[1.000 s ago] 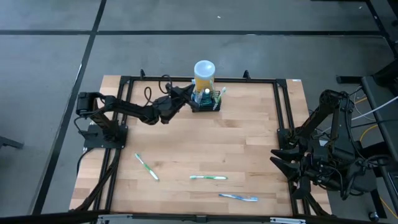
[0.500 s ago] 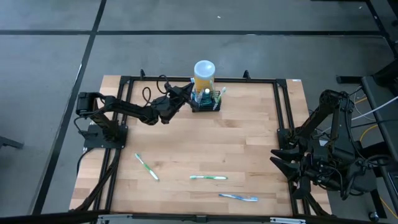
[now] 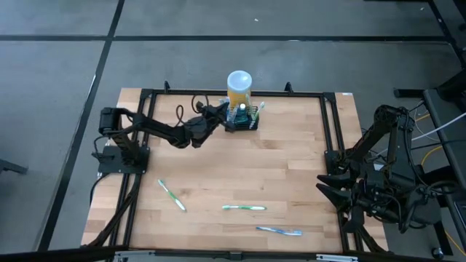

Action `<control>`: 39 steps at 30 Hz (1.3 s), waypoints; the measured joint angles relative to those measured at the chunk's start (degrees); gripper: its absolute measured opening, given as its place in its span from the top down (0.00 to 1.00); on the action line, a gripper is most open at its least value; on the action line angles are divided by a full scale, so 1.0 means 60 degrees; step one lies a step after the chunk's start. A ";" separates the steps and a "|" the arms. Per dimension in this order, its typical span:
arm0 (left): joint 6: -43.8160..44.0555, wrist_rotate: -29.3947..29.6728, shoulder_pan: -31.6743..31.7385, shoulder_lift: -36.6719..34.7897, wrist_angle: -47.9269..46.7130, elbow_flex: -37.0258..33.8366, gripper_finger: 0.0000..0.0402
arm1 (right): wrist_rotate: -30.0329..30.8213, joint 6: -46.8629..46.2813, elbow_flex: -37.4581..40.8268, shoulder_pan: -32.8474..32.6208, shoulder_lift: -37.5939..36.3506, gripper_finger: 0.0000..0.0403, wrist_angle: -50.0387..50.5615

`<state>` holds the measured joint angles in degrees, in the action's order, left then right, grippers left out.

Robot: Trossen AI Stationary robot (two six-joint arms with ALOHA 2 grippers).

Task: Pick & Place toothbrushing station
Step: Put the blue toothbrush in the wire organizer, then put the green toothbrush in the wire organizer

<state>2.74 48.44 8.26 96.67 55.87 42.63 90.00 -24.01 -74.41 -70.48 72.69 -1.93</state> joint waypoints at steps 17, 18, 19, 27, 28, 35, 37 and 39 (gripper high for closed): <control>-0.0296 0.0510 -0.0497 0.1612 0.1426 -0.0004 0.97 | 0.0000 0.0111 0.0000 -0.0001 0.0000 0.69 0.0004; -0.0663 0.0522 -0.0546 0.1595 0.1529 -0.0004 0.95 | 0.0000 0.0149 0.0000 -0.0001 0.0000 0.69 0.0005; -0.1012 0.0564 -0.0588 0.1524 0.1549 -0.0004 0.94 | 0.0000 0.0154 0.0002 -0.0002 0.0000 0.69 0.0007; -0.2051 0.0877 -0.0590 0.1244 0.1102 0.0000 0.79 | 0.0000 0.0517 0.0000 -0.0002 0.0000 0.68 0.0016; -0.1988 0.0987 -0.0634 0.1244 0.1025 0.0000 0.78 | 0.0000 0.0534 0.0000 0.0000 0.0000 0.68 0.0015; -0.3746 0.2417 -0.1263 0.0609 0.1911 -0.0007 0.72 | -0.0183 0.0572 0.0000 0.0007 0.0000 0.68 0.0027; -0.4649 0.2574 -0.1501 -0.0005 0.2062 -0.0007 0.71 | -0.0458 0.0596 0.0001 0.0119 0.0000 0.68 0.0097; -0.5263 0.2580 -0.1692 -0.0772 0.1829 -0.0007 0.71 | -0.0973 0.0587 0.0000 0.0386 -0.0004 0.68 0.0364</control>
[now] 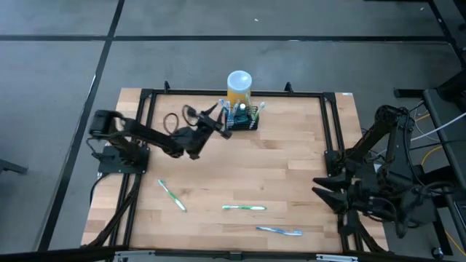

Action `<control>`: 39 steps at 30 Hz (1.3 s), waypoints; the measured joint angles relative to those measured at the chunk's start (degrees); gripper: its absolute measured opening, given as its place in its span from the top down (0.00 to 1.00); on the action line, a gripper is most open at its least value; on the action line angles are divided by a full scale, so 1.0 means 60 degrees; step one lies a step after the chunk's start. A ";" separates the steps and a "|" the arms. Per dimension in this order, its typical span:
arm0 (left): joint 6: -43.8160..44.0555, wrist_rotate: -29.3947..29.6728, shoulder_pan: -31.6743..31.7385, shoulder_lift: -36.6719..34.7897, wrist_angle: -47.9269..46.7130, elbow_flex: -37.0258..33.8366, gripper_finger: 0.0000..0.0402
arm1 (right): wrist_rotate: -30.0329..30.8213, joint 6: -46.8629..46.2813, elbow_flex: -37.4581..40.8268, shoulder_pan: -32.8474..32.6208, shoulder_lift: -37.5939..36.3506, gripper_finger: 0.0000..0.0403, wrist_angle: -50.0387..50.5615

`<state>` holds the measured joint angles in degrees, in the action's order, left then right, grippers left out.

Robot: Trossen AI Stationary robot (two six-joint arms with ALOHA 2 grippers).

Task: Pick & Place toothbrushing station
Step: Put the green toothbrush in the wire organizer

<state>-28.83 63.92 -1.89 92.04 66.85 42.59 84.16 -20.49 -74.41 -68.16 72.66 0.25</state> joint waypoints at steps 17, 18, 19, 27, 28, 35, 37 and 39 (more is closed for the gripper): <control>0.3754 0.1121 -0.2809 -0.6891 -1.0462 0.0011 0.75 | -1.1286 -0.3558 -0.0004 0.5444 0.1295 0.68 0.5943; 0.4401 0.1069 -0.3160 -0.7140 -1.1110 0.0011 0.75 | -1.1676 -0.3428 -0.0004 0.5614 0.1517 0.68 0.5886; 0.5038 0.0997 -0.3536 -0.7299 -1.1683 0.0011 0.75 | -1.2004 -0.3303 -0.0004 0.5740 0.1761 0.68 0.5891; 0.7754 0.0956 -0.5507 -0.6812 -1.3121 0.0007 0.75 | -1.4578 -0.2012 0.0255 0.6439 0.4007 0.68 0.3626; 0.7959 0.0987 -0.5593 -0.6709 -1.3122 0.0007 0.75 | -1.4748 -0.1835 0.0255 0.6578 0.4292 0.68 0.3150; 0.8913 0.0776 -0.6140 -0.6353 -1.3147 0.0050 0.75 | -1.5679 -0.1707 0.0259 0.7408 0.5811 0.68 0.1074; 0.8929 0.0779 -0.6324 -0.6361 -1.3134 0.0089 0.75 | -1.5675 -0.1643 0.0266 0.7493 0.6112 0.68 0.0720; 0.8891 0.0835 -0.6474 -0.6374 -1.3151 0.0091 0.75 | -1.5708 -0.1578 0.0263 0.7544 0.6363 0.68 0.0337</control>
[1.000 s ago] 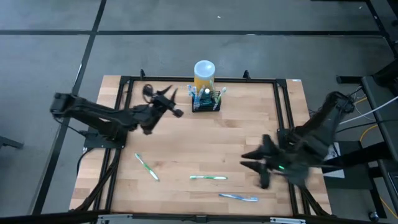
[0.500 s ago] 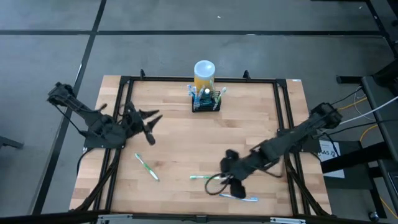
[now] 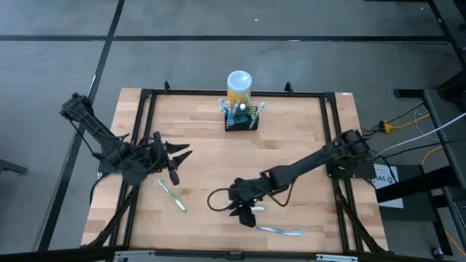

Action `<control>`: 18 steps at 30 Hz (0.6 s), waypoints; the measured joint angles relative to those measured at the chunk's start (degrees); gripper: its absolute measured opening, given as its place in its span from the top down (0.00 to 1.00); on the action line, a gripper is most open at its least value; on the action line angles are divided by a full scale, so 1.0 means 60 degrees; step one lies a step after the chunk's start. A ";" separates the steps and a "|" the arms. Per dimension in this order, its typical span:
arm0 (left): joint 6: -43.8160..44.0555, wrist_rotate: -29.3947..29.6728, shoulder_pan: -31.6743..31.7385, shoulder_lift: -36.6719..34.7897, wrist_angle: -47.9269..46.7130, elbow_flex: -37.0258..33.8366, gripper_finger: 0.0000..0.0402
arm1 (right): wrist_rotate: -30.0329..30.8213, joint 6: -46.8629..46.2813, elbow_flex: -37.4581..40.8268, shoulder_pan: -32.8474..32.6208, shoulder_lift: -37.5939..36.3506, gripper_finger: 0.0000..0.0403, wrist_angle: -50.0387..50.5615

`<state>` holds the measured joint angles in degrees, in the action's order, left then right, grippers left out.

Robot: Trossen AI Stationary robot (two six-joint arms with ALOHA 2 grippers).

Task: Pick & Place toothbrushing station
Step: Put the green toothbrush in the wire organizer

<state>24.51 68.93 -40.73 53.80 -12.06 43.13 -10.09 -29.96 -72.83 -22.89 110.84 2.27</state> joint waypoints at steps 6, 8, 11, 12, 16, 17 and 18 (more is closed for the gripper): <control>-0.0028 0.0000 -0.0245 -0.0004 -0.0033 0.0000 0.75 | 0.0091 0.0396 -0.0195 0.0058 0.0770 0.68 -0.0666; -0.0033 0.0000 -0.0269 -0.0004 -0.0037 0.0000 0.75 | 0.0318 0.0684 -0.0350 0.0105 0.1063 0.68 -0.0630; -0.0033 -0.0141 -0.0268 -0.0004 -0.0090 0.0000 0.75 | 0.0707 0.1014 -0.0550 0.0223 0.1541 0.68 -0.0596; -0.0029 -0.0211 -0.0269 -0.0004 -0.0090 0.0000 0.75 | 0.0784 0.1044 -0.0572 0.0262 0.1670 0.68 -0.0588; 0.0036 -0.0397 -0.0269 -0.0007 -0.0039 0.0000 0.75 | 0.0966 0.1064 -0.0616 0.0317 0.2074 0.68 -0.0559; 0.0042 -0.0442 -0.0269 -0.0007 -0.0036 0.0000 0.75 | 0.0962 0.1056 -0.0616 0.0311 0.2137 0.68 -0.0558; 0.0045 -0.0490 -0.0269 -0.0007 -0.0036 0.0000 0.75 | 0.0952 0.1018 -0.0613 0.0294 0.2152 0.68 -0.0488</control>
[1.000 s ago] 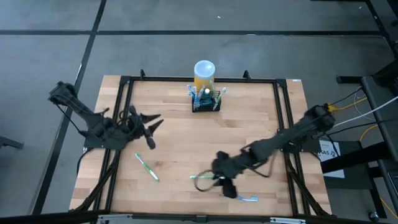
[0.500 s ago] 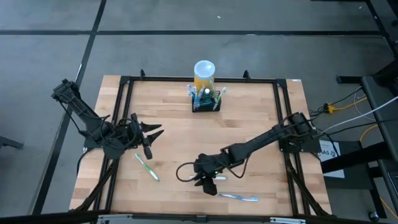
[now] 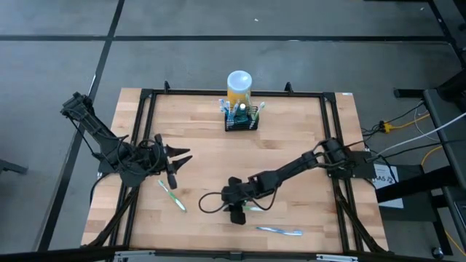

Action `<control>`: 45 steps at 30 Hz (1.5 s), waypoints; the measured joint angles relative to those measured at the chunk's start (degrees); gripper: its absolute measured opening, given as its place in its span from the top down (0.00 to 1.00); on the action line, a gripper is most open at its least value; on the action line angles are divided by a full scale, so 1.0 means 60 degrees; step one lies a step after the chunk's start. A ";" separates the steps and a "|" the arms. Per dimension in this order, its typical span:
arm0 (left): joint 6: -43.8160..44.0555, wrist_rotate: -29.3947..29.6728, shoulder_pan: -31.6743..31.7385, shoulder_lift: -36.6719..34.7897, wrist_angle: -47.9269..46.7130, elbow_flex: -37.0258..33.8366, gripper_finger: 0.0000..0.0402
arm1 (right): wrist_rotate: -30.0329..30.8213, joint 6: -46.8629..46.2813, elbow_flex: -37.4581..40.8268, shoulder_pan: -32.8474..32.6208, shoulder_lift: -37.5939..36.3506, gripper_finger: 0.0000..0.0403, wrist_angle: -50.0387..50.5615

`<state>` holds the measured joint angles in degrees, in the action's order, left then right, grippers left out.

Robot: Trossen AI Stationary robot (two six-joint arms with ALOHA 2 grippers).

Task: Pick & Place toothbrushing station
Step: Put the green toothbrush in the wire organizer

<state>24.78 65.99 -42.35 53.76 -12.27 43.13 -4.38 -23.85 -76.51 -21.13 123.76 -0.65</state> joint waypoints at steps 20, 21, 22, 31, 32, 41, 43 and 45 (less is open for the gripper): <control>0.0366 0.0246 0.0004 0.0000 0.0000 0.0000 0.75 | 0.2867 -0.0106 0.0007 -0.0101 -0.0168 0.96 0.0060; 0.0415 0.0304 0.0002 0.0000 0.0004 0.0000 0.75 | 0.3314 -0.0088 0.0007 -0.0090 -0.0323 0.96 0.0007; 0.0440 0.0342 0.0001 0.0000 0.0004 0.0000 0.75 | 0.3872 0.0013 0.0007 -0.0076 -0.0530 0.96 -0.0030; 0.0777 0.0713 0.0004 -0.0004 0.0004 0.0000 0.75 | 0.8858 0.2043 0.0071 0.0886 -0.2893 0.97 -0.0295; 0.0817 0.0723 0.0004 -0.0004 0.0004 0.0000 0.75 | 0.9173 0.2303 0.0196 0.1072 -0.3105 0.97 -0.0469; 0.0966 0.0740 -0.0158 0.0000 -0.0147 0.0000 0.75 | 0.5615 0.4795 0.3337 0.3363 -0.4540 0.97 -0.6011; 0.1103 0.0723 -0.0198 0.0004 -0.0316 0.0000 0.77 | 0.4643 0.5144 0.3879 0.3828 -0.4764 0.97 -0.6620; 0.1396 0.0609 -0.0229 0.0004 -0.0545 0.0000 0.79 | 0.4025 0.5645 0.4282 0.4269 -0.5039 0.97 -0.7173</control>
<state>33.16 69.64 -43.72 53.78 -15.55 43.13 19.77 10.02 -50.82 4.48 93.52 -43.69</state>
